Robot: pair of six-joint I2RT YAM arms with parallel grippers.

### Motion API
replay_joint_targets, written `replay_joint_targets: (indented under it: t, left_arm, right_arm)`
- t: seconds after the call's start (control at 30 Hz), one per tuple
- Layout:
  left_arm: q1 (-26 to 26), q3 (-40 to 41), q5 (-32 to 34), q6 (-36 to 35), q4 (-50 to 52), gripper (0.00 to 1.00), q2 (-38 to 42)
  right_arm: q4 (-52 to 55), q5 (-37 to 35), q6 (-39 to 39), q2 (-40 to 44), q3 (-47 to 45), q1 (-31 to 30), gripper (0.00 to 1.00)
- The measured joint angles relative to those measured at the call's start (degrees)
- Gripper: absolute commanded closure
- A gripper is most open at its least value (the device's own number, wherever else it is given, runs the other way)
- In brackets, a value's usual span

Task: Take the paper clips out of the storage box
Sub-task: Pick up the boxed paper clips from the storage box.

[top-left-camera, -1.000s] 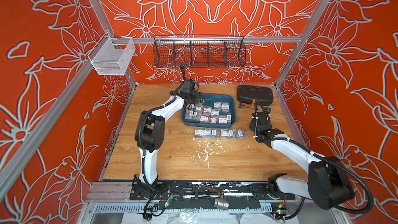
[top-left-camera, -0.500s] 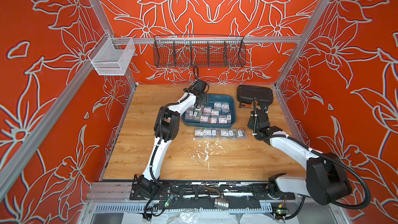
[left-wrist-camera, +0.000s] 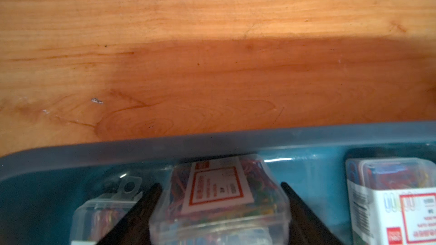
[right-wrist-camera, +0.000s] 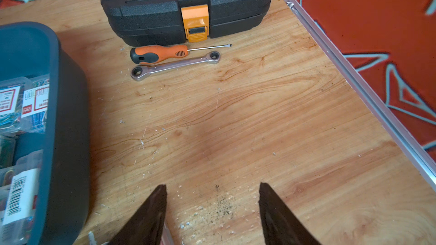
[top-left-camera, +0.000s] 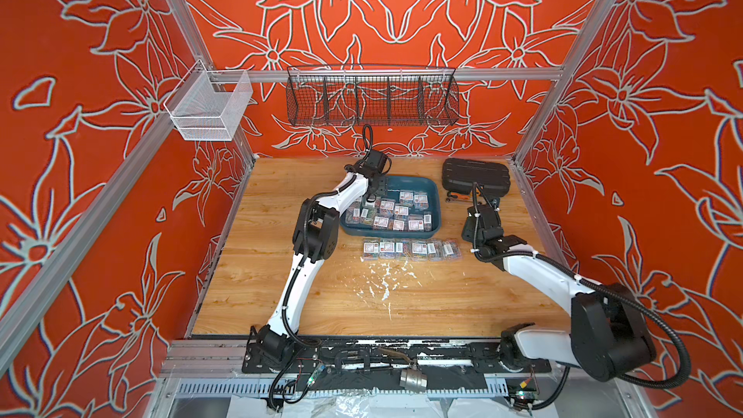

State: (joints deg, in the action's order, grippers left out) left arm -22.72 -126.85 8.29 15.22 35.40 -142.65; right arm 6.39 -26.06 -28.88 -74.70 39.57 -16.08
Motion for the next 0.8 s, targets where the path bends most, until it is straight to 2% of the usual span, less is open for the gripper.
replay_joint_targets:
  t: [0.17,0.33,0.53,0.8]
  left_arm:
    - [0.0,5.5,-1.4,-0.4,-1.7,0.35,3.6]
    - [-0.1,16.7,-3.9,-0.5,-4.3,0.35,14.1]
    - [-1.0,32.7,-6.9,-0.5,-11.2,0.37,34.2]
    - [-2.0,63.7,-9.8,0.4,-21.7,0.39,63.9]
  right_arm:
    - [0.3,0.2,0.0,-0.5,0.3,0.0,0.37]
    - [0.4,0.2,0.0,-0.5,0.3,0.0,0.37]
    - [0.4,0.2,0.0,-0.5,0.3,0.0,0.37]
    - [0.4,0.2,0.1,-0.5,0.3,0.0,0.37]
